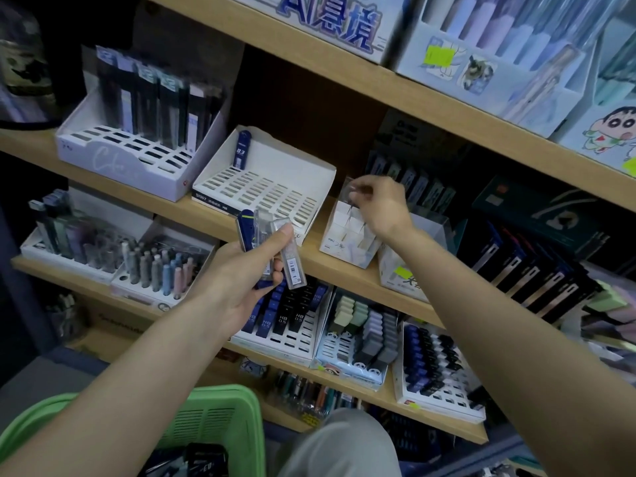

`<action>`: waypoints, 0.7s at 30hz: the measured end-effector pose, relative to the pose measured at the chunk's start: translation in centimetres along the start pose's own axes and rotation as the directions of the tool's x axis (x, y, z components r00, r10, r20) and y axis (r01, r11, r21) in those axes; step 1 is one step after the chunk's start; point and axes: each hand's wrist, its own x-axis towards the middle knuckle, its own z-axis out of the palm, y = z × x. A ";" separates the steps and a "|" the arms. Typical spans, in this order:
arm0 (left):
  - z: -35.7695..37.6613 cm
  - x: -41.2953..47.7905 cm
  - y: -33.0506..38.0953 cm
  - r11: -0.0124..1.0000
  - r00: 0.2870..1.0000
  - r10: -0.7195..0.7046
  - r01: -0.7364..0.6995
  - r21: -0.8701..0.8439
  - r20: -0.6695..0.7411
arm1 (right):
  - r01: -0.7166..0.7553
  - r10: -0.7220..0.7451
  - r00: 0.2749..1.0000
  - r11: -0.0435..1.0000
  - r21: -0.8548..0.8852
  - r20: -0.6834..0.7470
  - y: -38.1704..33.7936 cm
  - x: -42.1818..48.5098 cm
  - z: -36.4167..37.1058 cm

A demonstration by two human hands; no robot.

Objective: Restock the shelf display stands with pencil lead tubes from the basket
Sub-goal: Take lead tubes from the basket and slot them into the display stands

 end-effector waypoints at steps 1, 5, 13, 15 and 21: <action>0.0 0.1 0.0 1.000 1.000 -0.004 0.004 0.000 0.000 | -0.004 0.004 1.000 1.000 -0.026 0.004 0.0 0.3 0.1; 0.1 0.3 -0.2 1.000 1.000 -0.011 0.011 -0.004 0.007 | -0.068 0.067 0.997 0.997 -0.021 -0.042 -0.4 1.2 0.3; 0.3 -0.5 0.1 1.000 1.000 0.009 -0.010 -0.015 -0.009 | 0.172 -0.170 0.972 0.985 -0.002 -0.162 -3.1 -3.0 0.0; 0.5 -0.6 0.2 1.000 0.999 0.018 -0.018 -0.024 -0.028 | 0.191 -0.195 0.981 0.970 0.148 0.014 -4.3 -5.1 -0.5; 2.0 -1.6 0.1 0.996 0.994 0.094 -0.093 0.013 -0.052 | 0.034 -0.224 0.874 0.914 0.404 0.432 -5.7 -9.6 -2.4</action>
